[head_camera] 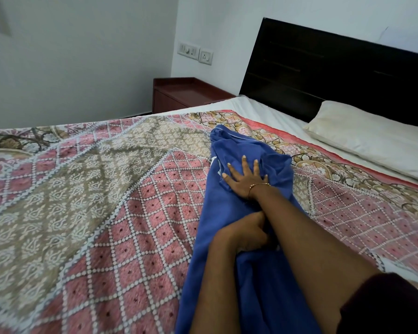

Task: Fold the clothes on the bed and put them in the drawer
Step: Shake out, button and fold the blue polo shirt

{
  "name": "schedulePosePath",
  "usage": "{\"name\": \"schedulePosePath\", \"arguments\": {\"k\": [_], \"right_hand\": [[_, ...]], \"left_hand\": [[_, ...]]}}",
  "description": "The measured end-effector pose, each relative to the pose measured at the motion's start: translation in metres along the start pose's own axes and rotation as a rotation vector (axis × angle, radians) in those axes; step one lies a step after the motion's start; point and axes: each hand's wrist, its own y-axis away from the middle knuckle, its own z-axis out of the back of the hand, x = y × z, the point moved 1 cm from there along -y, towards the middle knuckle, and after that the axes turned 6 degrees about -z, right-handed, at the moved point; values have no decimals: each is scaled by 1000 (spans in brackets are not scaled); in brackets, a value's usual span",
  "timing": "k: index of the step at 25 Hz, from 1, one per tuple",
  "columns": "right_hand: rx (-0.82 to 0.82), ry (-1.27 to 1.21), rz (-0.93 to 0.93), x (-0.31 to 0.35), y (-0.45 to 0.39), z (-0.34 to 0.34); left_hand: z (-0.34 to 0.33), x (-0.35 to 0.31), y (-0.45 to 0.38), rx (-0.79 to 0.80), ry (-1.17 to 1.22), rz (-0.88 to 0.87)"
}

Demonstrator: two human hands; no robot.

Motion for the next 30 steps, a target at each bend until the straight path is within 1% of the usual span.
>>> {"name": "schedulePosePath", "arguments": {"k": [2,3,4,5,6,8,10,12,13,16,18,20,22,23,25,26,27,30], "right_hand": [[57,-37,35,3,7,5],[92,-132,37,1,16,9],[115,-284,13,-2,22,11],[124,-447,-22,-8,27,11],[117,-557,-39,-15,37,11],[65,-657,-51,-25,62,3],[-47,-750,-105,-35,91,-11],[-169,-873,-168,-38,124,-30],[-200,-897,-196,-37,141,-39],[-130,-862,-208,-23,192,-58],[-99,-860,-182,-13,219,-59],[-92,-820,-191,-6,236,-61],[-25,-761,-215,-2,248,-65],[21,-790,-237,-3,253,-67],[140,-1007,-265,-4,266,-69],[169,-1123,-282,-6,275,-70],[191,-1180,-289,-8,284,-70],[301,-1188,-310,-11,313,-75]], "left_hand": [[1,2,1,15,-24,-51],[0,0,2,14,-46,-76],[-1,1,3,-14,-71,-80],[-1,-1,4,-61,-90,-69],[-1,-3,6,-117,-124,-58],[0,-11,16,-207,-304,-48],[4,-26,30,-241,-505,-39],[9,-39,50,-296,-587,19],[11,-44,62,-326,-598,47],[6,-52,95,-350,-619,73],[-2,-58,116,-289,-683,101],[-11,-63,132,-169,-796,145],[-19,-66,145,-42,-890,221],[-23,-68,151,11,-923,260],[-28,-71,159,76,-956,321],[-31,-74,163,95,-961,334],[-33,-74,166,104,-966,348],[-38,-72,169,159,-981,411]]}}
